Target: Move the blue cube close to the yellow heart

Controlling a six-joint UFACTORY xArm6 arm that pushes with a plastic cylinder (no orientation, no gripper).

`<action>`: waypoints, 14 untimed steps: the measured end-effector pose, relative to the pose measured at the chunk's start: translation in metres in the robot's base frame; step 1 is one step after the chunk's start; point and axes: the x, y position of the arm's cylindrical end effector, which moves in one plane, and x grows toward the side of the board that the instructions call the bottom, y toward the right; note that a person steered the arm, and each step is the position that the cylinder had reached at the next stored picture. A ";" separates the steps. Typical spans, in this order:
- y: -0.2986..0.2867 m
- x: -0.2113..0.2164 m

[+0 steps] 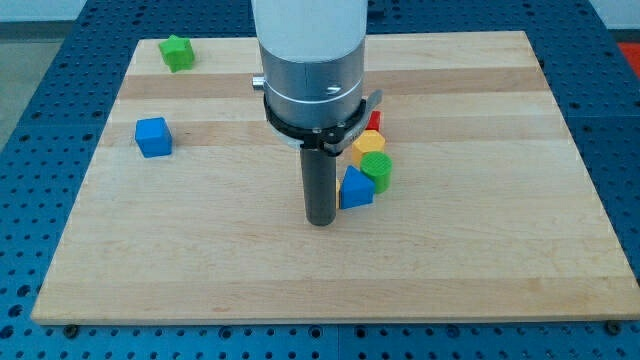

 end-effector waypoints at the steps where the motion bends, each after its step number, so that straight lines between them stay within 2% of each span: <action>1: 0.000 -0.001; 3: 0.000 0.012; 4: -0.015 0.040; 5: -0.064 0.051; 8: -0.229 -0.022; 10: -0.287 -0.075; 11: -0.285 -0.100; 14: -0.213 -0.114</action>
